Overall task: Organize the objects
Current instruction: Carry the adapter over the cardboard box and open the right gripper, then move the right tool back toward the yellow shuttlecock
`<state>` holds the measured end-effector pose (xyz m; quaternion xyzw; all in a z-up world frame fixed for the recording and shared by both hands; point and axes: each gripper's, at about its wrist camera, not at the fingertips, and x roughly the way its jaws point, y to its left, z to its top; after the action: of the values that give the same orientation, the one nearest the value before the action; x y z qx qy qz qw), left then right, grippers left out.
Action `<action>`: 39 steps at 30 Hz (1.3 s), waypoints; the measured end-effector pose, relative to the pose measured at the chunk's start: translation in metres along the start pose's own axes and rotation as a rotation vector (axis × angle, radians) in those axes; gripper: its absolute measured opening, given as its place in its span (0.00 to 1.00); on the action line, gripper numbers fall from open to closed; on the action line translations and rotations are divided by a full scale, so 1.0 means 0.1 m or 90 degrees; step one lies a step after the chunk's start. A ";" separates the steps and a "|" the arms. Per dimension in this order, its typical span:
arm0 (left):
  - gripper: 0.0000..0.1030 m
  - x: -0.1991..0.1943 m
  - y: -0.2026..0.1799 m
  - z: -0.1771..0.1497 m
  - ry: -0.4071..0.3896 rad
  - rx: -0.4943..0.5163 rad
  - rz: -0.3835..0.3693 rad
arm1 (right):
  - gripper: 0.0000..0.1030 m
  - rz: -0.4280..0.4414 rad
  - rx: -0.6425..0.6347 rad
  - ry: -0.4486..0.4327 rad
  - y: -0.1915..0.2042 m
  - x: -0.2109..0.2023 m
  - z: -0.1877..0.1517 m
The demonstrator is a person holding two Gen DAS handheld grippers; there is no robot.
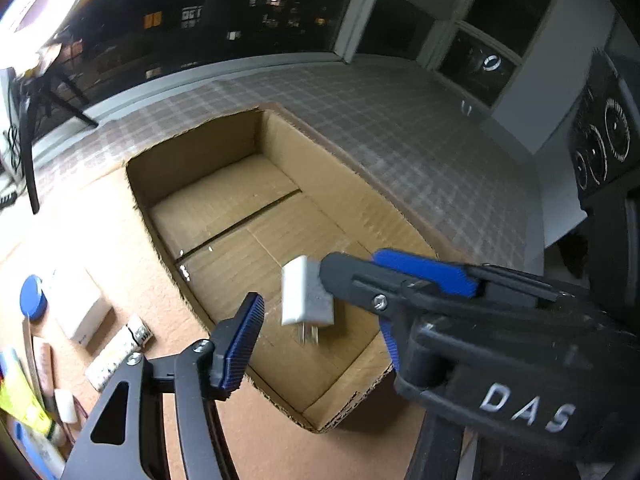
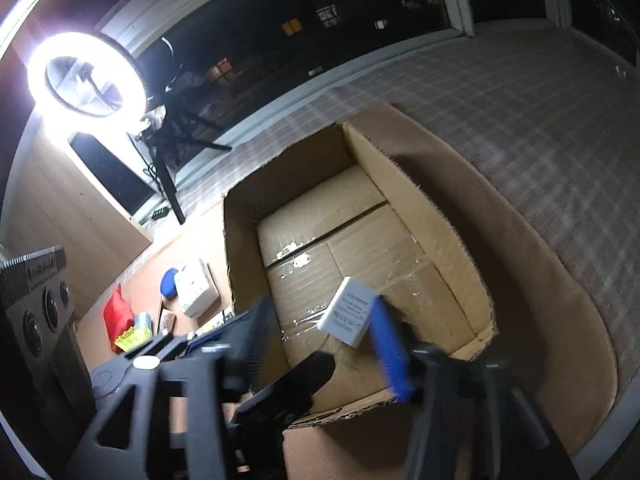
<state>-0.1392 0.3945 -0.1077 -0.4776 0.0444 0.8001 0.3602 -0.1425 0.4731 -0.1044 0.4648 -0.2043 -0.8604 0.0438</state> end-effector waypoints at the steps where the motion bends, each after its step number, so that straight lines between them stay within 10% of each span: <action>1: 0.62 -0.01 0.01 -0.02 -0.002 -0.003 -0.002 | 0.55 0.003 -0.003 0.000 0.01 -0.01 -0.01; 14: 0.65 -0.52 0.28 -0.30 -0.031 -0.020 0.019 | 0.55 0.014 -0.072 0.026 0.47 -0.05 -0.17; 39: 0.66 -1.64 2.56 -1.03 -0.055 -0.286 0.149 | 0.54 0.100 -0.162 0.132 1.68 0.57 -0.38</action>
<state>-0.1753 0.0754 -0.1029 -0.5027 -0.0953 0.8457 0.1515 -0.1630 0.2926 -0.1009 0.5242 -0.1240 -0.8209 0.1897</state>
